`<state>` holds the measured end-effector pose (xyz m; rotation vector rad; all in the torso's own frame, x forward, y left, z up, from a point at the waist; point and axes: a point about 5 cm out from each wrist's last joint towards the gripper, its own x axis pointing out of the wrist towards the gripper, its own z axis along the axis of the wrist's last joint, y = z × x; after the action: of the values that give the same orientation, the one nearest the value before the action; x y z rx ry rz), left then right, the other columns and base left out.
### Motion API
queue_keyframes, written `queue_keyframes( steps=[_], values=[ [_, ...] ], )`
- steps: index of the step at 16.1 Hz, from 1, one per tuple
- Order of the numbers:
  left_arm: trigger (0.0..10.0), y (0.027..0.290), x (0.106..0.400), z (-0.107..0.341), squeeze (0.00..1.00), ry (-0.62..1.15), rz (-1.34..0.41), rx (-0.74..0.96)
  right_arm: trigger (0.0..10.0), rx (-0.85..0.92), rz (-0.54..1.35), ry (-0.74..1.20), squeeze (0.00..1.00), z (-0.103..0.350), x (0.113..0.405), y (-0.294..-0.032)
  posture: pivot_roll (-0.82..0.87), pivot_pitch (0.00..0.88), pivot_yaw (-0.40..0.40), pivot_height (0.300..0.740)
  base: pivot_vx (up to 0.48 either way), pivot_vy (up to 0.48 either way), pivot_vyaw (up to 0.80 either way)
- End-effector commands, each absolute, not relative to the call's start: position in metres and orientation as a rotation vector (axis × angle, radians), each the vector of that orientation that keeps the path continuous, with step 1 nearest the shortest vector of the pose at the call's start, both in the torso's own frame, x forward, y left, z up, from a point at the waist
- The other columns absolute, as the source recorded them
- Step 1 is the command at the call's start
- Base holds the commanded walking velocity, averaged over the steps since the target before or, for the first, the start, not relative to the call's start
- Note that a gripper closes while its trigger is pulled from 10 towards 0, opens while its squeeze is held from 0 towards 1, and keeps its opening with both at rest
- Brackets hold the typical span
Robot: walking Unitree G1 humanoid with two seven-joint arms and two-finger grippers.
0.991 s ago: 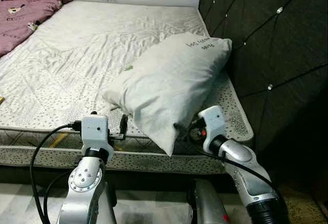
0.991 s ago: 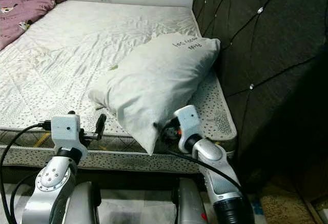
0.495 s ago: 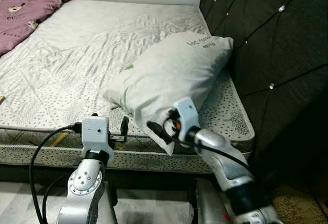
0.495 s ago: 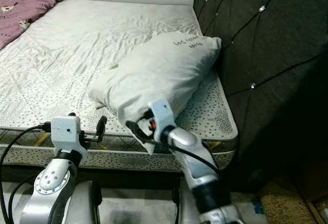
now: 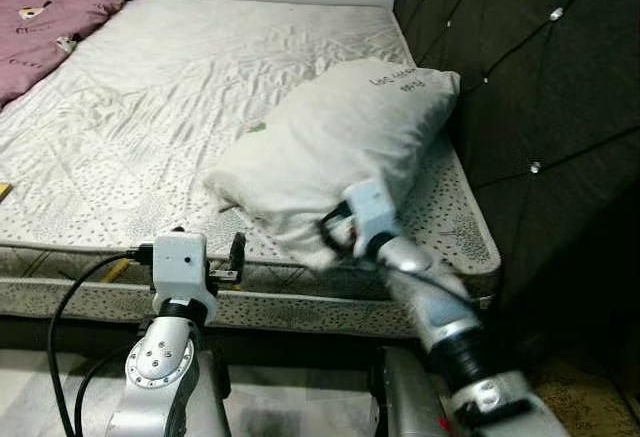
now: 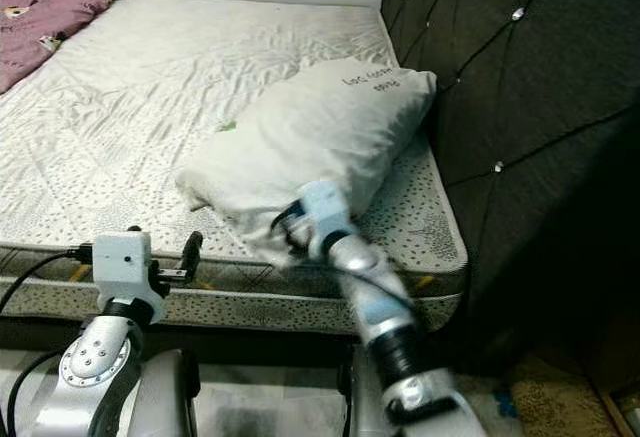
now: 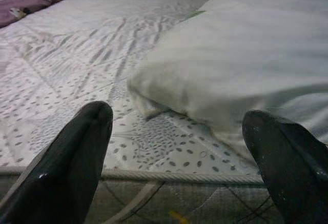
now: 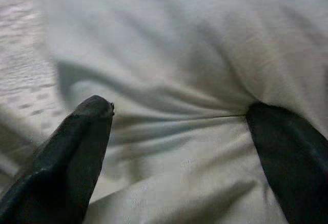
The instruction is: Clean up the room
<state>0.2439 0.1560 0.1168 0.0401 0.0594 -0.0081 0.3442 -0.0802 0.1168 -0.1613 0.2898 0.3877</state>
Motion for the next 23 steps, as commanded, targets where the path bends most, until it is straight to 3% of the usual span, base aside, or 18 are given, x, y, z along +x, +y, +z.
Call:
queue_keyframes(
  steps=[1,6,8,10,15,18,23],
  values=[
    [10.0,0.158,0.242,0.118,0.0,0.063,0.011,0.052,10.0,-0.179,0.245,0.297,0.0,0.116,0.348,-0.107,0.07,0.047,-0.048,0.512,0.0,0.0,0.0],
    [10.0,0.156,0.242,0.118,0.0,0.066,0.016,0.047,10.0,-0.237,0.068,0.26,0.0,0.112,0.346,-0.133,0.07,0.051,-0.048,0.512,0.0,0.0,0.0],
    [10.0,0.155,0.244,0.12,0.0,0.063,0.019,0.051,10.0,-0.348,0.007,0.275,0.0,0.105,0.345,-0.146,0.07,0.052,-0.051,0.512,0.0,0.0,0.0],
    [10.0,0.156,0.244,0.122,0.0,0.057,0.025,0.05,10.0,-0.246,0.05,0.194,0.0,0.118,0.345,-0.141,0.07,0.052,-0.051,0.512,0.0,0.0,0.0],
    [10.0,0.155,0.242,0.119,0.0,0.063,0.019,0.043,10.0,-0.195,0.146,0.098,0.0,0.127,0.281,-0.15,0.05,0.046,-0.052,0.512,0.0,0.0,0.0],
    [10.0,0.152,0.246,0.118,0.0,0.062,0.0,0.037,10.0,-0.229,0.105,0.084,0.0,0.127,0.263,-0.163,0.03,0.044,-0.042,0.512,0.0,0.0,0.0],
    [10.0,0.15,0.249,0.12,0.0,0.056,-0.02,0.037,10.0,-0.045,0.175,0.157,0.0,0.13,0.288,-0.14,0.05,0.039,-0.039,0.512,0.0,0.0,0.0]
  ],
)
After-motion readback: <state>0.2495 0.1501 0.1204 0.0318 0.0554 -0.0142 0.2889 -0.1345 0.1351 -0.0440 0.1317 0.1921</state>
